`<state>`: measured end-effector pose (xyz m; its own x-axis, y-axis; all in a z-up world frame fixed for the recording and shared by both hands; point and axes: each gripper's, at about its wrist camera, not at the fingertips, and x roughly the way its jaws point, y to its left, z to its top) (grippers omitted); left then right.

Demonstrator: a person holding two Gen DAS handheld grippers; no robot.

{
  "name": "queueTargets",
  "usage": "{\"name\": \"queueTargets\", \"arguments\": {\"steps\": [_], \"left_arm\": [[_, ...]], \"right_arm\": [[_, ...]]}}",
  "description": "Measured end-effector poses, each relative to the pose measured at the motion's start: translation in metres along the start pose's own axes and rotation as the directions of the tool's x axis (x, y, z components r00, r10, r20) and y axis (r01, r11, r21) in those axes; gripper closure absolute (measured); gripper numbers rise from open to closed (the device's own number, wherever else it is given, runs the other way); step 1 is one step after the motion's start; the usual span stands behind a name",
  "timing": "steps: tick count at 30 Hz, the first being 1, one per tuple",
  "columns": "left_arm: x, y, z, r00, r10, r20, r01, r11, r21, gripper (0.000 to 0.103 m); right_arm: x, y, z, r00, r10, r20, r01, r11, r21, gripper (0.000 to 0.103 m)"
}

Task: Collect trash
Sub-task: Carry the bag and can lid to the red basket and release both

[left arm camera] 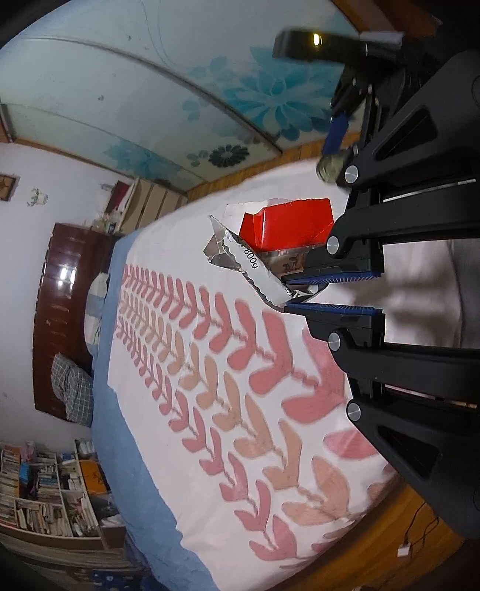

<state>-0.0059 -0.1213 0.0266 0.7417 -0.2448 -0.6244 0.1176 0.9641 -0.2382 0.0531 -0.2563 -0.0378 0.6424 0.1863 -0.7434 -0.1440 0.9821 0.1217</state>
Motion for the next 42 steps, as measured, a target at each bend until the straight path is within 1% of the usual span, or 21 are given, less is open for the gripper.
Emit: {"name": "queueTargets", "arguments": {"steps": [3, 6, 7, 8, 10, 13, 15, 17, 18, 20, 22, 24, 26, 28, 30, 32, 33, 34, 35, 37, 42], "left_arm": [[-0.005, -0.030, -0.001, 0.998, -0.062, -0.006, 0.062, 0.998, 0.015, 0.093], [-0.008, -0.077, -0.003, 0.989, -0.147, -0.026, 0.148, 0.988, 0.051, 0.093], [-0.007, -0.097, -0.005, 0.983, -0.181, -0.040, 0.183, 0.981, 0.068, 0.093], [-0.006, -0.110, -0.007, 0.978, -0.204, -0.053, 0.207, 0.975, 0.080, 0.093], [-0.002, -0.148, -0.016, 0.961, -0.259, -0.099, 0.270, 0.957, 0.110, 0.093], [0.016, -0.223, -0.043, 0.917, -0.325, -0.230, 0.368, 0.912, 0.181, 0.093], [0.034, -0.265, -0.068, 0.881, -0.330, -0.339, 0.418, 0.879, 0.230, 0.093], [0.062, -0.304, -0.102, 0.823, -0.305, -0.480, 0.464, 0.848, 0.256, 0.093], [0.071, -0.315, -0.114, 0.805, -0.293, -0.516, 0.475, 0.839, 0.265, 0.093], [0.093, -0.339, -0.147, 0.776, -0.243, -0.582, 0.481, 0.825, 0.297, 0.093], [0.107, -0.350, -0.170, 0.750, -0.204, -0.630, 0.484, 0.818, 0.311, 0.093], [0.117, -0.354, -0.180, 0.733, -0.170, -0.658, 0.477, 0.819, 0.319, 0.093], [0.121, -0.357, -0.183, 0.727, -0.151, -0.670, 0.472, 0.818, 0.328, 0.093], [0.123, -0.359, -0.185, 0.726, -0.132, -0.675, 0.465, 0.817, 0.341, 0.093], [0.126, -0.358, -0.192, 0.719, -0.113, -0.686, 0.459, 0.818, 0.347, 0.093], [0.128, -0.355, -0.193, 0.713, -0.104, -0.693, 0.453, 0.823, 0.343, 0.091], [0.130, -0.354, -0.192, 0.714, -0.100, -0.693, 0.446, 0.828, 0.341, 0.090], [0.131, -0.355, -0.191, 0.717, -0.099, -0.690, 0.440, 0.832, 0.338, 0.081], [0.130, -0.354, -0.190, 0.717, -0.101, -0.689, 0.438, 0.834, 0.334, 0.065], [0.129, -0.352, -0.188, 0.722, -0.110, -0.683, 0.434, 0.841, 0.323, 0.048], [0.123, -0.347, -0.182, 0.734, -0.138, -0.665, 0.432, 0.850, 0.301, 0.047]], "right_arm": [[-0.060, -0.042, -0.012, 0.998, -0.023, 0.055, 0.021, 0.999, 0.046, 0.045], [-0.124, -0.100, -0.037, 0.992, -0.088, 0.090, 0.077, 0.990, 0.119, 0.045], [-0.135, -0.110, -0.042, 0.990, -0.104, 0.091, 0.092, 0.987, 0.130, 0.045], [-0.159, -0.139, -0.056, 0.986, -0.147, 0.083, 0.132, 0.978, 0.162, 0.045], [-0.185, -0.177, -0.080, 0.978, -0.205, 0.047, 0.191, 0.960, 0.205, 0.044], [-0.203, -0.223, -0.116, 0.967, -0.254, -0.019, 0.251, 0.934, 0.255, 0.044], [-0.203, -0.257, -0.156, 0.954, -0.281, -0.100, 0.298, 0.906, 0.300, 0.044], [-0.195, -0.280, -0.194, 0.946, -0.271, -0.176, 0.317, 0.882, 0.348, 0.044], [-0.190, -0.289, -0.207, 0.944, -0.263, -0.200, 0.321, 0.872, 0.369, 0.044], [-0.178, -0.301, -0.236, 0.938, -0.242, -0.246, 0.327, 0.854, 0.406, 0.044], [-0.170, -0.309, -0.253, 0.936, -0.226, -0.269, 0.326, 0.844, 0.426, 0.044], [-0.165, -0.315, -0.264, 0.937, -0.210, -0.280, 0.320, 0.838, 0.442, 0.044], [-0.159, -0.318, -0.274, 0.937, -0.200, -0.286, 0.317, 0.833, 0.454, 0.044], [-0.150, -0.318, -0.273, 0.939, -0.187, -0.290, 0.309, 0.830, 0.464, 0.044], [-0.141, -0.315, -0.271, 0.940, -0.180, -0.290, 0.304, 0.828, 0.472, 0.044], [-0.138, -0.315, -0.271, 0.937, -0.192, -0.291, 0.315, 0.824, 0.472, 0.034], [-0.138, -0.314, -0.269, 0.936, -0.206, -0.287, 0.324, 0.823, 0.467, 0.022], [-0.140, -0.312, -0.268, 0.934, -0.224, -0.278, 0.334, 0.825, 0.457, 0.020], [-0.140, -0.311, -0.264, 0.934, -0.231, -0.272, 0.335, 0.829, 0.447, 0.020], [-0.143, -0.310, -0.260, 0.935, -0.236, -0.264, 0.336, 0.830, 0.446, 0.020], [-0.151, -0.309, -0.247, 0.938, -0.251, -0.238, 0.335, 0.832, 0.443, 0.020]]}}
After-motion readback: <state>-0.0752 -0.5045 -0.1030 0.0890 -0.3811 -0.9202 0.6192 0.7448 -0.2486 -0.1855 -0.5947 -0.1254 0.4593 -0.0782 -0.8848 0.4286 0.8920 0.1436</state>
